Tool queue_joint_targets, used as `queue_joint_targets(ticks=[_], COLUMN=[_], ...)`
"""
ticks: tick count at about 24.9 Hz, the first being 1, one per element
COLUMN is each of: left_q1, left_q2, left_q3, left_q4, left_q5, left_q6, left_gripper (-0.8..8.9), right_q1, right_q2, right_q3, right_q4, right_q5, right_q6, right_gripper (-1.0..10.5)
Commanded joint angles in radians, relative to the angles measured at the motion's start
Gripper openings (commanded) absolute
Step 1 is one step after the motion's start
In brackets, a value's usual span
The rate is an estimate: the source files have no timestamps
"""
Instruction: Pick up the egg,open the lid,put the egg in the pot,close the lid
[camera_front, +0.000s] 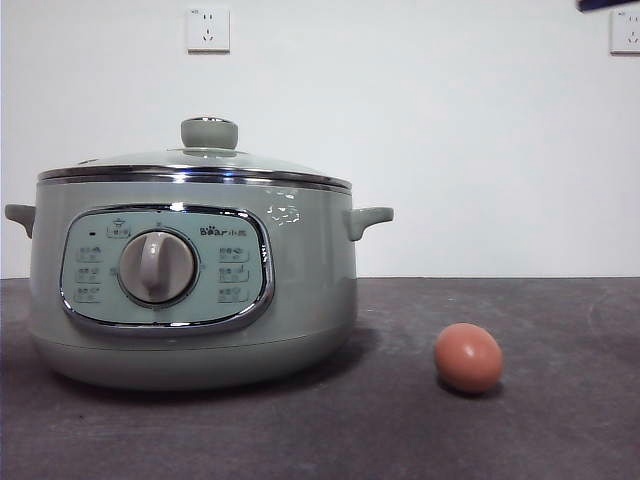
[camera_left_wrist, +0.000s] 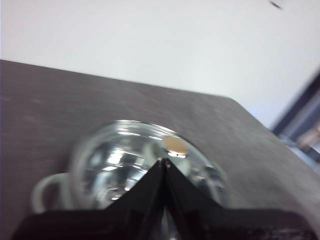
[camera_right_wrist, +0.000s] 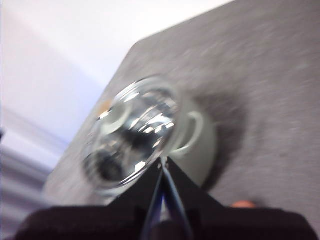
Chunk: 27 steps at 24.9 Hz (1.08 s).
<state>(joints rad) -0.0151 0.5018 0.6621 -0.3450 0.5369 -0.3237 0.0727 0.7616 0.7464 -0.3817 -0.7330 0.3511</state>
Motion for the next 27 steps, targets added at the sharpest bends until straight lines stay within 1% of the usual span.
queue_joint_targets(ticks=[1, 2, 5, 6, 7, 10, 13, 15, 16, 19, 22, 24, 25, 27], left_q1=[0.003, 0.003, 0.000, -0.001, -0.003, -0.011, -0.019, -0.026, -0.028, -0.039, -0.047, -0.051, -0.052, -0.052], left_q2=[0.065, 0.087, 0.139, 0.151, 0.159, 0.171, 0.171, 0.171, 0.171, 0.172, 0.172, 0.172, 0.172, 0.172], left_q3=[0.037, 0.050, 0.078, 0.084, 0.086, 0.093, 0.093, 0.093, 0.093, 0.093, 0.093, 0.093, 0.093, 0.093], left_q4=[-0.011, -0.013, -0.020, -0.023, -0.023, -0.022, 0.004, 0.027, 0.037, 0.061, 0.076, 0.086, 0.092, 0.093], left_q5=[0.083, 0.109, 0.136, 0.140, 0.145, 0.145, 0.145, 0.145, 0.145, 0.140, 0.123, 0.115, 0.114, 0.099], left_q6=[0.018, 0.017, 0.016, 0.016, 0.013, 0.013, 0.013, 0.007, 0.003, 0.002, 0.002, 0.002, 0.002, 0.002], left_gripper=[0.23, 0.73, 2.41, 2.78, 2.95, 2.95, 2.94, 2.93, 2.93, 2.92, 2.92, 2.91, 2.91, 2.83], right_q1=[0.001, 0.002, 0.002, 0.002, 0.002, 0.004, 0.029, 0.065, 0.087, 0.189, 0.294, 0.369, 0.417, 0.490], right_q2=[0.051, 0.068, 0.097, 0.103, 0.105, 0.107, 0.107, 0.112, 0.117, 0.154, 0.205, 0.252, 0.289, 0.375], right_q3=[0.047, 0.062, 0.081, 0.081, 0.081, 0.081, 0.083, 0.098, 0.109, 0.161, 0.210, 0.236, 0.246, 0.252], right_q4=[-0.024, -0.035, -0.055, -0.060, -0.068, -0.093, -0.113, -0.156, -0.182, -0.279, -0.351, -0.383, -0.396, -0.409], right_q5=[-0.063, -0.061, -0.048, -0.045, -0.045, -0.040, 0.025, 0.114, 0.154, 0.319, 0.465, 0.552, 0.598, 0.658], right_q6=[-0.064, -0.065, -0.064, -0.065, -0.065, -0.065, -0.065, -0.071, -0.086, -0.114, -0.115, -0.096, -0.065, -0.026], right_gripper=[0.1, 0.5, 2.8, 3.5, 3.8, 3.9, 3.8, 3.8, 3.8, 3.8, 3.8, 3.8, 3.8, 3.8])
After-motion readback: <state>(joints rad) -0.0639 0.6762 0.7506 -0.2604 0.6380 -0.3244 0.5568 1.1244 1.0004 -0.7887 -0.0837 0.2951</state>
